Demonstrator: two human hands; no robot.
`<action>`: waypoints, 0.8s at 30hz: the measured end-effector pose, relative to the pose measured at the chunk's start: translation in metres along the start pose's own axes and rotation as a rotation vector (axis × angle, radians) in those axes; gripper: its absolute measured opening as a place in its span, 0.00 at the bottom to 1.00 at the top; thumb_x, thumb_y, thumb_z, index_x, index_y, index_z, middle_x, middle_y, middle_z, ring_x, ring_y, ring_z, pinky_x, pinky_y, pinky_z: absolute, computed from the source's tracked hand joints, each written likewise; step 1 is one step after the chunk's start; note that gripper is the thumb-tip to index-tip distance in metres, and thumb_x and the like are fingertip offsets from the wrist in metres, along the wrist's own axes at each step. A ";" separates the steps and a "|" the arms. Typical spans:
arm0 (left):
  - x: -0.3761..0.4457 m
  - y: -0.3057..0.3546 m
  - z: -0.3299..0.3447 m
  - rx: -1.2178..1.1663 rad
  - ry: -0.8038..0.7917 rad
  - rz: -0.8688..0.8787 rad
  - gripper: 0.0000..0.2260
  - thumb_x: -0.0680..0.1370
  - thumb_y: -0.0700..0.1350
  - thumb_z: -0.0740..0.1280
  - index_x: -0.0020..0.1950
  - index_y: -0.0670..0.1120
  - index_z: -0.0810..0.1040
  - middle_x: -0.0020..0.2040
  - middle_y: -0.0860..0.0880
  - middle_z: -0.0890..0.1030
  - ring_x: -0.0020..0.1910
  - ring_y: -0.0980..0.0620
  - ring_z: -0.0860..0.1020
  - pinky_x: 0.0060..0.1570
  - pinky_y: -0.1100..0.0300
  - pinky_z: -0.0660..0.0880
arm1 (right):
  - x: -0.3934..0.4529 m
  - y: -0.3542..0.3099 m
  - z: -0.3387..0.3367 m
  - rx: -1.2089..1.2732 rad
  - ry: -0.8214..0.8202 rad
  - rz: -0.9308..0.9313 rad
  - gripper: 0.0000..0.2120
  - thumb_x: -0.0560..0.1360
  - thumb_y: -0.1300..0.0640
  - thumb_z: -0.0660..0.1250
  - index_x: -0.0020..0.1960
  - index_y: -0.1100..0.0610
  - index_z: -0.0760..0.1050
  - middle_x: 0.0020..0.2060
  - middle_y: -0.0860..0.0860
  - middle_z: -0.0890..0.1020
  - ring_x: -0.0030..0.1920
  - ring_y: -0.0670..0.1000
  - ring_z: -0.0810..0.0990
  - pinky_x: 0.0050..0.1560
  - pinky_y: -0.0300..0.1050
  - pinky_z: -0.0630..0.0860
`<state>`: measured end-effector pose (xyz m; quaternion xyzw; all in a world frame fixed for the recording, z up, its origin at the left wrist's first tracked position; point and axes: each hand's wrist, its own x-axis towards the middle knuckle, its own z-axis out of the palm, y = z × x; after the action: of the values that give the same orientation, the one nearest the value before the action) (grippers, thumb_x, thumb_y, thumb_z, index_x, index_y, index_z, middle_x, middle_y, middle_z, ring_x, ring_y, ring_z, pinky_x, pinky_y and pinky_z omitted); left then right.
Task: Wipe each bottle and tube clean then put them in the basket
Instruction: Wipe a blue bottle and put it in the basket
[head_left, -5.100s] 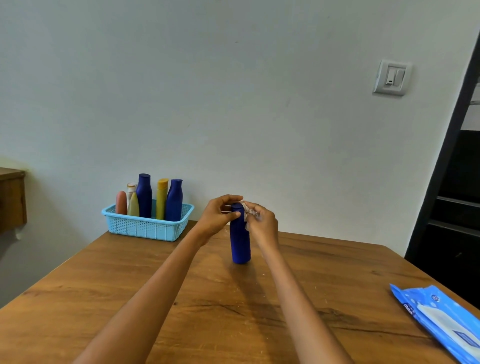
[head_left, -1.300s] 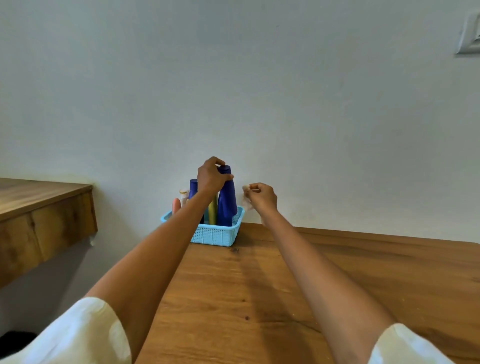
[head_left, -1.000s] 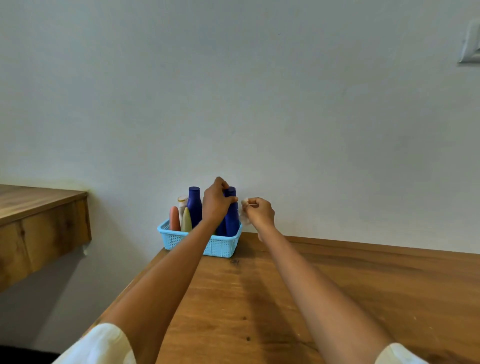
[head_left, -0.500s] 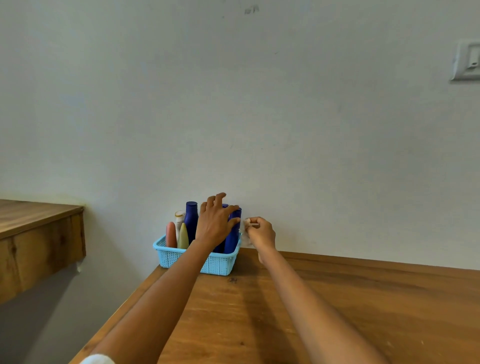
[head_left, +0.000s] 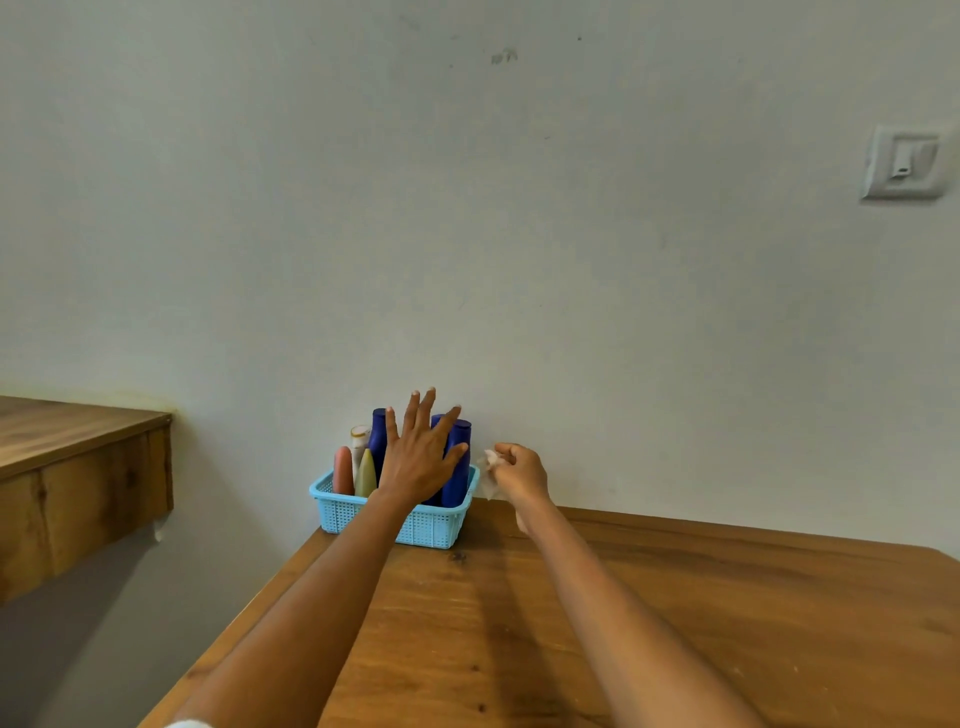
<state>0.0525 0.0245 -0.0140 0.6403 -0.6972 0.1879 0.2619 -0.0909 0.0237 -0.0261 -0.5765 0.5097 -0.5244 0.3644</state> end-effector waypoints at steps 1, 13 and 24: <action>-0.006 0.006 -0.004 -0.063 0.054 0.003 0.24 0.81 0.55 0.55 0.76 0.50 0.57 0.78 0.45 0.50 0.76 0.45 0.49 0.73 0.47 0.48 | -0.004 -0.003 -0.004 0.021 -0.006 0.009 0.16 0.79 0.60 0.61 0.66 0.59 0.71 0.62 0.53 0.75 0.61 0.51 0.74 0.52 0.39 0.71; -0.096 0.125 -0.049 -1.375 -0.189 -0.439 0.02 0.78 0.43 0.65 0.49 0.45 0.76 0.41 0.45 0.81 0.35 0.52 0.80 0.34 0.63 0.79 | -0.091 -0.019 -0.092 0.200 0.136 0.071 0.08 0.72 0.69 0.68 0.45 0.58 0.82 0.41 0.54 0.83 0.38 0.48 0.80 0.36 0.39 0.81; -0.148 0.255 -0.063 -1.467 -0.279 -0.450 0.08 0.78 0.39 0.61 0.49 0.40 0.80 0.46 0.41 0.80 0.46 0.44 0.79 0.39 0.56 0.76 | -0.185 -0.012 -0.234 0.111 0.072 0.048 0.11 0.75 0.67 0.65 0.57 0.68 0.77 0.49 0.57 0.80 0.42 0.46 0.79 0.40 0.33 0.79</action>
<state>-0.1859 0.2074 -0.0347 0.4472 -0.5232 -0.4611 0.5600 -0.3044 0.2325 -0.0148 -0.5237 0.5062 -0.5634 0.3899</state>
